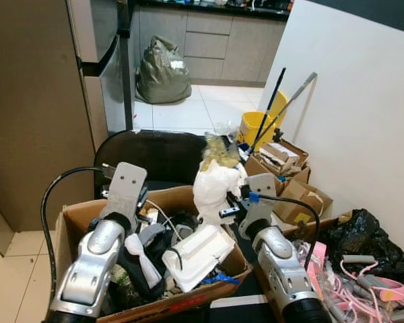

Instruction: Picking trash to rubbish bin

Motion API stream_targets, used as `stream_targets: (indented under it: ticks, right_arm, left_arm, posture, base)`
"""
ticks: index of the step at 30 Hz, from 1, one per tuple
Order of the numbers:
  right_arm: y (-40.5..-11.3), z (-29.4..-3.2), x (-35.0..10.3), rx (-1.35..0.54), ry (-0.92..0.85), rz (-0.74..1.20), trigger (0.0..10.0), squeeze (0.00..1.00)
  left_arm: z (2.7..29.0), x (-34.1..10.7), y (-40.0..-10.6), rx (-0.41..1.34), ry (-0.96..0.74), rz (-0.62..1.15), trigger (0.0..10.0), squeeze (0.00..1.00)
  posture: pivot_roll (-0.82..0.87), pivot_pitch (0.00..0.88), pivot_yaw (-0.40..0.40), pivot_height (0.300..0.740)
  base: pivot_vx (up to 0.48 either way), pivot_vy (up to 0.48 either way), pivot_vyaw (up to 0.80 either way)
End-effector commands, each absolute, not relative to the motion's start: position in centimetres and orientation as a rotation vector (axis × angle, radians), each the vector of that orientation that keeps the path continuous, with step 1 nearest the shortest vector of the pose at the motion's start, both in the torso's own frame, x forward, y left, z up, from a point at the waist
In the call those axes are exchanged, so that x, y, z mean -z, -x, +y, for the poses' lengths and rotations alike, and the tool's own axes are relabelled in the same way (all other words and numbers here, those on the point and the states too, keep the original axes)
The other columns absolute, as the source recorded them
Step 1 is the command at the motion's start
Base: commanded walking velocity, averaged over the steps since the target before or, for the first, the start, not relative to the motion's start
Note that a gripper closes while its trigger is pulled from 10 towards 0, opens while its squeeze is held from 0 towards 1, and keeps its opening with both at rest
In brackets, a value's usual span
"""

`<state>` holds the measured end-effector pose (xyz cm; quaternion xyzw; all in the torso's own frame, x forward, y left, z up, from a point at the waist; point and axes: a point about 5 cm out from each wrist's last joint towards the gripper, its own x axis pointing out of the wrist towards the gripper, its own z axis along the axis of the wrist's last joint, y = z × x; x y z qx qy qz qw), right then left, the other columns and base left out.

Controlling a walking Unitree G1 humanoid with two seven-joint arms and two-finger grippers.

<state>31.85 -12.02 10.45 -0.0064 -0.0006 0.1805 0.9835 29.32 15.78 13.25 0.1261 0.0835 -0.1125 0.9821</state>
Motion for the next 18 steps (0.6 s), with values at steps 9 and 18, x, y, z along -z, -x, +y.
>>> stream_targets:
  ticks: [9,18]
  right_arm:
    - [-33.2,-8.5,-9.3,-0.661,0.177,0.171,10.0,0.0]
    - [-34.6,-6.2,-10.4,-0.617,0.187,0.134,10.0,0.0]
  left_arm:
    - [15.7,-11.5,-26.9,0.481,-0.242,0.396,10.0,0.0]
    - [16.1,-11.0,-26.0,0.499,-0.244,0.49,10.0,0.0]
  posture:
    - [0.01,0.035,-0.096,0.74]
    - [0.02,0.05,-0.104,0.74]
  base:
    - [0.0,0.0,0.0]
    - [0.0,0.0,0.0]
